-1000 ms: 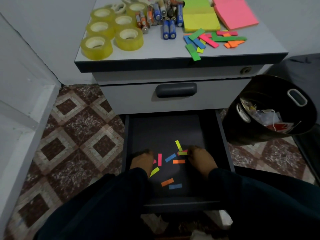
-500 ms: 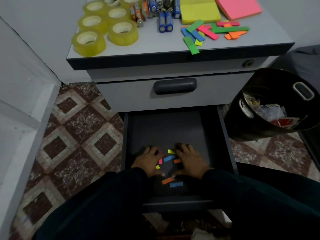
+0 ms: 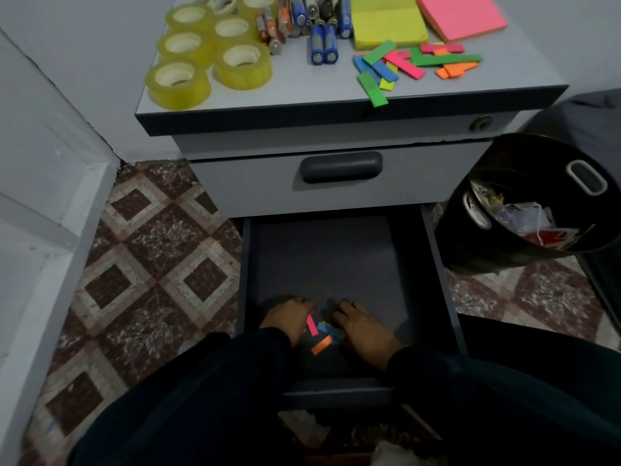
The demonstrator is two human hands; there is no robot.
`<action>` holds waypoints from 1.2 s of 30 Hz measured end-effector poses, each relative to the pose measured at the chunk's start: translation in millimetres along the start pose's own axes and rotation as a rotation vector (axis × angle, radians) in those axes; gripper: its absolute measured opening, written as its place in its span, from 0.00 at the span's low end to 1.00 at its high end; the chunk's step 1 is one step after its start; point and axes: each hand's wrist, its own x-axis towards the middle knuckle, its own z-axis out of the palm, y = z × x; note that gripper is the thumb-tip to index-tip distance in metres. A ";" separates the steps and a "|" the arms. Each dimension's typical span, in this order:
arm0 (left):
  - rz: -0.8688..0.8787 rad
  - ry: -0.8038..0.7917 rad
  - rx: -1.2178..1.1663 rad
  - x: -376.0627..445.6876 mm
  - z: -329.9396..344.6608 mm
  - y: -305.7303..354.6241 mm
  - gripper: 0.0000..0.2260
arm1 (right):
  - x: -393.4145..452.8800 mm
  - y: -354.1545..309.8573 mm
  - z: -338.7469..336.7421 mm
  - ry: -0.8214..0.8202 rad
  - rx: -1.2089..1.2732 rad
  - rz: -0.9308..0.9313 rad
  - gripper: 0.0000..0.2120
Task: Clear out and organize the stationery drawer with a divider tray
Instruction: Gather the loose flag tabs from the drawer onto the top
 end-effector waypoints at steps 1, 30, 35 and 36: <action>-0.007 0.001 0.007 0.4 0.4 -0.6 0.14 | 1.3 1.0 3.3 0.054 -0.003 -0.020 0.22; -0.252 0.257 -0.587 -12.4 -45.7 19.3 0.15 | -4.3 18.4 -72.8 0.210 0.988 0.520 0.15; -0.208 0.325 -0.816 -34.7 -88.1 41.5 0.13 | -24.2 7.5 -124.0 0.239 1.011 0.439 0.14; -0.194 0.353 -0.849 -40.9 -98.9 47.8 0.11 | -29.2 5.7 -137.0 0.250 1.015 0.420 0.14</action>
